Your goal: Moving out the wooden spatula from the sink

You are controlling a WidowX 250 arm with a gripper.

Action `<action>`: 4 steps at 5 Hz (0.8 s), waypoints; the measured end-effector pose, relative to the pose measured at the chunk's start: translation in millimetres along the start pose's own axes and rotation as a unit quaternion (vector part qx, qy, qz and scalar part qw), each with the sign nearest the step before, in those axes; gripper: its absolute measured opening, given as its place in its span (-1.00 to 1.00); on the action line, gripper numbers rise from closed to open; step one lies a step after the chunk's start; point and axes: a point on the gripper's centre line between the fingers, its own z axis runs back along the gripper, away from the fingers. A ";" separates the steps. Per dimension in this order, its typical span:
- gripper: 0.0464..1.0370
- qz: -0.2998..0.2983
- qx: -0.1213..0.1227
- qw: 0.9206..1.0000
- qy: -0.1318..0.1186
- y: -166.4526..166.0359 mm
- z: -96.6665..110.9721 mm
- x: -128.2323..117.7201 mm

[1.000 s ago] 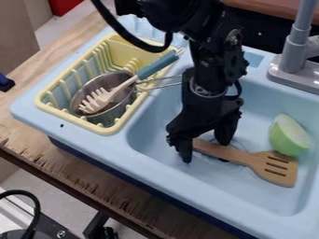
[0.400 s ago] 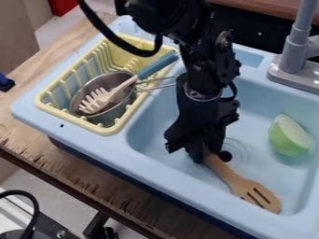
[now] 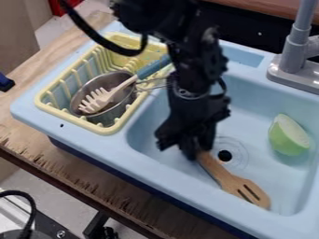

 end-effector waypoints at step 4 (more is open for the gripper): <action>-0.54 -0.038 -0.046 0.997 0.045 -8.4 48.7 -11.2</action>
